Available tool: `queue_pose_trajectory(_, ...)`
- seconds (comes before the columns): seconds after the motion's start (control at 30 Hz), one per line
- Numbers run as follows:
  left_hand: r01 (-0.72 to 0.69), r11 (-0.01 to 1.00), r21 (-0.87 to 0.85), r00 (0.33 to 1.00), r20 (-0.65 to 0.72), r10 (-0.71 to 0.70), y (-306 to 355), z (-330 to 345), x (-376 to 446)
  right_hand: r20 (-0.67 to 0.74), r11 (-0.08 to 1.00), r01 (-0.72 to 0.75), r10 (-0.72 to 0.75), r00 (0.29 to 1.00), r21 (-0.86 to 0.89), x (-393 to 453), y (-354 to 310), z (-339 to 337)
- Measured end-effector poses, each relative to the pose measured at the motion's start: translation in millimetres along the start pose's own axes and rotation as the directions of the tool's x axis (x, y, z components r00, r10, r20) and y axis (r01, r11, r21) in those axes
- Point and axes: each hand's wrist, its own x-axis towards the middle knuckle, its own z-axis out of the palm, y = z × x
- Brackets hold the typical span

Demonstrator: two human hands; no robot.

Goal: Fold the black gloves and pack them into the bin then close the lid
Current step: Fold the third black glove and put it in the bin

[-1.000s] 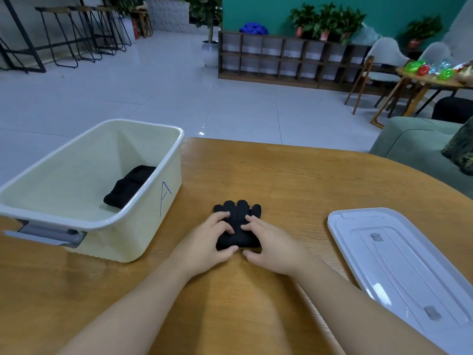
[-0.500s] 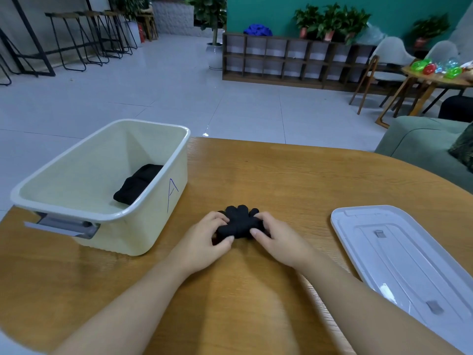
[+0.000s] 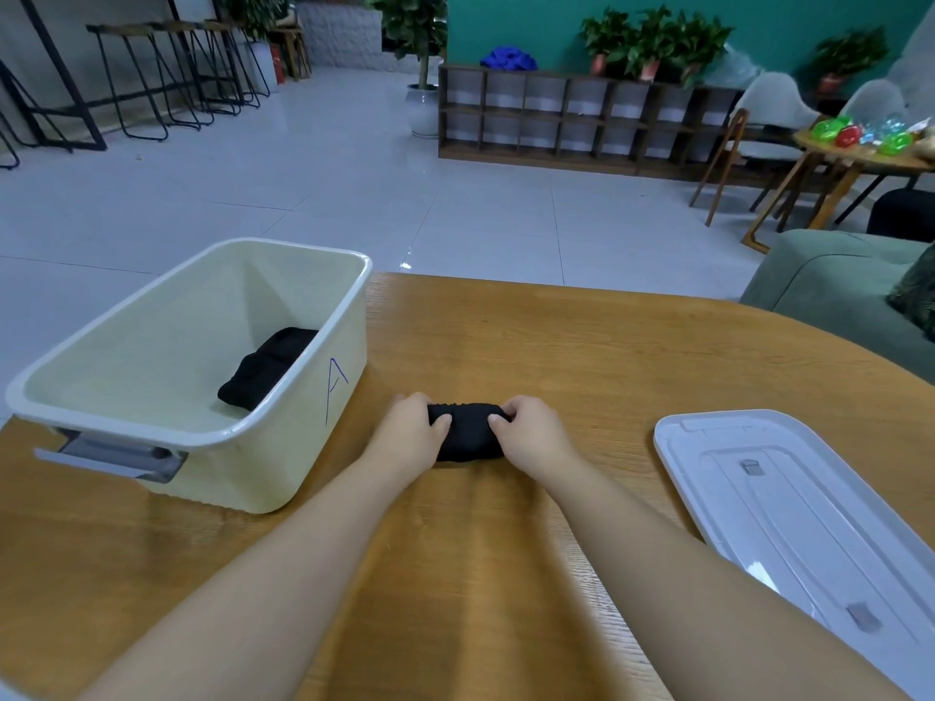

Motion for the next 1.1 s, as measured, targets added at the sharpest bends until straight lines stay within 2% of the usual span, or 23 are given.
queue_pose_trajectory(0.17,0.041,0.997,0.067,0.994,0.098,-0.047,-2,-4,10,-0.006,0.997,-0.042,0.042,0.999,-0.069,3,0,0)
queue_pose_trajectory(0.33,-0.043,0.98,0.193,0.952,0.306,-0.018,8,-16,14,0.114,0.987,-0.122,0.134,0.984,-0.109,10,-9,-2)
queue_pose_trajectory(0.43,-0.055,0.975,0.214,0.932,0.36,-0.026,13,-15,13,0.24,0.975,-0.223,0.214,0.947,0.013,12,-19,-8)
queue_pose_trajectory(0.53,-0.069,0.98,0.187,0.927,0.375,-0.006,14,-14,11,0.347,0.958,-0.265,0.211,0.914,0.113,13,-16,-12)
queue_pose_trajectory(0.87,-0.145,0.989,-0.01,0.918,0.371,0.138,3,-18,-9,0.467,0.984,-0.12,0.046,0.883,0.13,-1,-6,-24)
queue_pose_trajectory(1.0,-0.207,0.978,-0.021,0.919,0.337,0.202,9,-25,-16,0.435,0.995,-0.022,-0.021,0.9,0.096,-11,-8,-34)
queue_pose_trajectory(1.1,-0.237,0.971,-0.032,0.936,0.26,0.237,23,-38,-22,0.357,0.996,0.055,-0.077,0.931,0.071,-21,-20,-49)
